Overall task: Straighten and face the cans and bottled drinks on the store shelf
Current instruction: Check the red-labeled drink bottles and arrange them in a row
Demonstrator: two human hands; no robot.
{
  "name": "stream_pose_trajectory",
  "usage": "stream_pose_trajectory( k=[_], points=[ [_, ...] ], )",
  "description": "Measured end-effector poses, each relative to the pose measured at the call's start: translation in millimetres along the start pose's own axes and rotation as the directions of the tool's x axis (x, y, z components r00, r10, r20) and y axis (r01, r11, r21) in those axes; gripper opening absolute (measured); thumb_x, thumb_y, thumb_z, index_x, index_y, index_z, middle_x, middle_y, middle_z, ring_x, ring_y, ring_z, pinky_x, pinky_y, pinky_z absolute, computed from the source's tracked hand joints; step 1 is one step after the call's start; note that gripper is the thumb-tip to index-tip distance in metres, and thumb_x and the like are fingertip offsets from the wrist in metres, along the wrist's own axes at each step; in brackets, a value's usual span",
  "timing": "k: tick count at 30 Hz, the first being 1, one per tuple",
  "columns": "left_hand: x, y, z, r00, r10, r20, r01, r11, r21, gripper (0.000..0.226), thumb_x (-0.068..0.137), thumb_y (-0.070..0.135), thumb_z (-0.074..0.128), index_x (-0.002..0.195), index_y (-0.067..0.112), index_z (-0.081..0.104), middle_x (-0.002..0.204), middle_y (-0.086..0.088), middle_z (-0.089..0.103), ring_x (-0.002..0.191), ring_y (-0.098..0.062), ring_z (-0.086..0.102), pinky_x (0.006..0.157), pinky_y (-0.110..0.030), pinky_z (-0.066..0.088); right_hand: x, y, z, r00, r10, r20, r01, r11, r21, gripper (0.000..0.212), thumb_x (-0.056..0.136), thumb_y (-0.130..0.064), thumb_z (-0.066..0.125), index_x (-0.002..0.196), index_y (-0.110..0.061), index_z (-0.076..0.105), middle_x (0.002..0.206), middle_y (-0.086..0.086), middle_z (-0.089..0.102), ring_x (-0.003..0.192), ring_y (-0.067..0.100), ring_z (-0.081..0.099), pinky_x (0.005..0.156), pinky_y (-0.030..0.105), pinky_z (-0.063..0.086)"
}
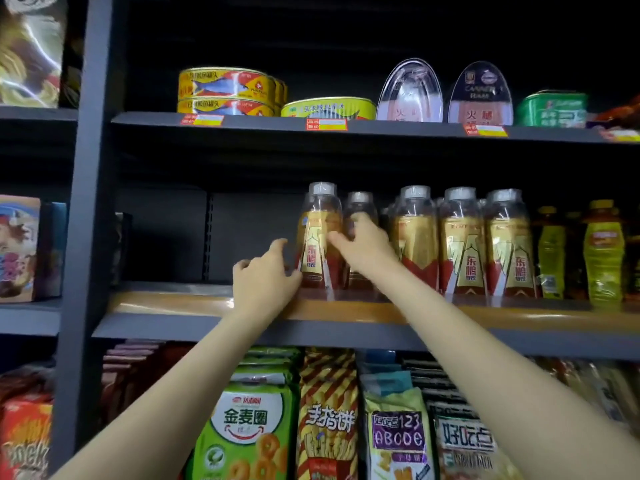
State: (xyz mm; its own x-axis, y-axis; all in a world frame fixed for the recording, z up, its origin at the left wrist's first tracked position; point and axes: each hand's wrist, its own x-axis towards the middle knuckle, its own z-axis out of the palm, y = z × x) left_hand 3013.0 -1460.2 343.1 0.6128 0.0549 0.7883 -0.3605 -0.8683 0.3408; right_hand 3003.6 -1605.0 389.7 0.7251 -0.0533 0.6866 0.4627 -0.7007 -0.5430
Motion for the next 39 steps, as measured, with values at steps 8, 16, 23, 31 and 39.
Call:
stream_pose_trajectory(
  k=[8,16,23,31,39],
  points=[
    [-13,33,12,0.975,0.083,-0.205,-0.109,0.987,-0.12,0.046,0.089,0.019,0.05,0.135,0.015,0.042,0.13,-0.007,0.052,0.122,-0.027,0.043,0.103,-0.039,0.024,-44,47,-120,0.973,-0.104,-0.205,0.07,0.984,-0.165,0.044,0.09,-0.022,0.06,0.131,-0.015,0.044,0.124,0.002,0.052,0.109,0.019,0.054,0.088,0.032,0.045],
    [-32,110,54,0.949,0.146,-0.279,-0.179,0.979,-0.096,0.052,0.09,0.02,0.05,0.14,0.014,0.037,0.155,-0.015,0.012,0.144,-0.028,0.004,0.114,-0.041,0.003,-36,131,-181,0.974,0.067,-0.215,-0.111,0.974,-0.195,0.073,0.08,-0.032,0.074,0.138,-0.015,0.032,0.135,0.013,0.045,0.121,0.029,0.047,0.095,0.037,0.041],
    [-34,192,102,0.956,0.199,-0.217,-0.207,0.978,-0.011,0.062,0.084,0.041,0.023,0.138,0.02,0.043,0.153,-0.021,0.017,0.142,-0.033,0.014,0.11,-0.05,0.018,-27,174,-185,0.994,0.111,0.009,-0.109,0.99,-0.087,0.1,0.073,-0.036,0.078,0.147,-0.018,0.013,0.14,0.008,0.047,0.125,0.023,0.047,0.099,0.034,0.038],
    [-35,203,114,0.973,0.167,-0.161,-0.149,0.982,0.118,0.057,0.092,0.039,0.037,0.146,0.038,0.019,0.157,-0.013,-0.003,0.142,-0.038,-0.001,0.107,-0.054,0.018,-19,191,-178,0.984,0.159,-0.077,-0.16,0.987,-0.012,0.094,0.068,-0.039,0.082,0.139,-0.013,0.026,0.133,0.009,0.048,0.122,0.027,0.046,0.099,0.041,0.041],
    [-40,205,105,0.973,0.171,-0.153,-0.155,0.982,0.11,0.066,0.081,0.047,0.014,0.144,0.033,0.031,0.156,-0.011,0.012,0.142,-0.037,0.007,0.107,-0.053,0.02,-50,183,-218,0.859,-0.341,-0.383,0.356,0.934,-0.031,0.086,0.068,-0.019,0.083,0.137,-0.013,0.032,0.133,0.007,0.041,0.11,0.0,0.035,0.085,-0.007,0.024]
  ],
)
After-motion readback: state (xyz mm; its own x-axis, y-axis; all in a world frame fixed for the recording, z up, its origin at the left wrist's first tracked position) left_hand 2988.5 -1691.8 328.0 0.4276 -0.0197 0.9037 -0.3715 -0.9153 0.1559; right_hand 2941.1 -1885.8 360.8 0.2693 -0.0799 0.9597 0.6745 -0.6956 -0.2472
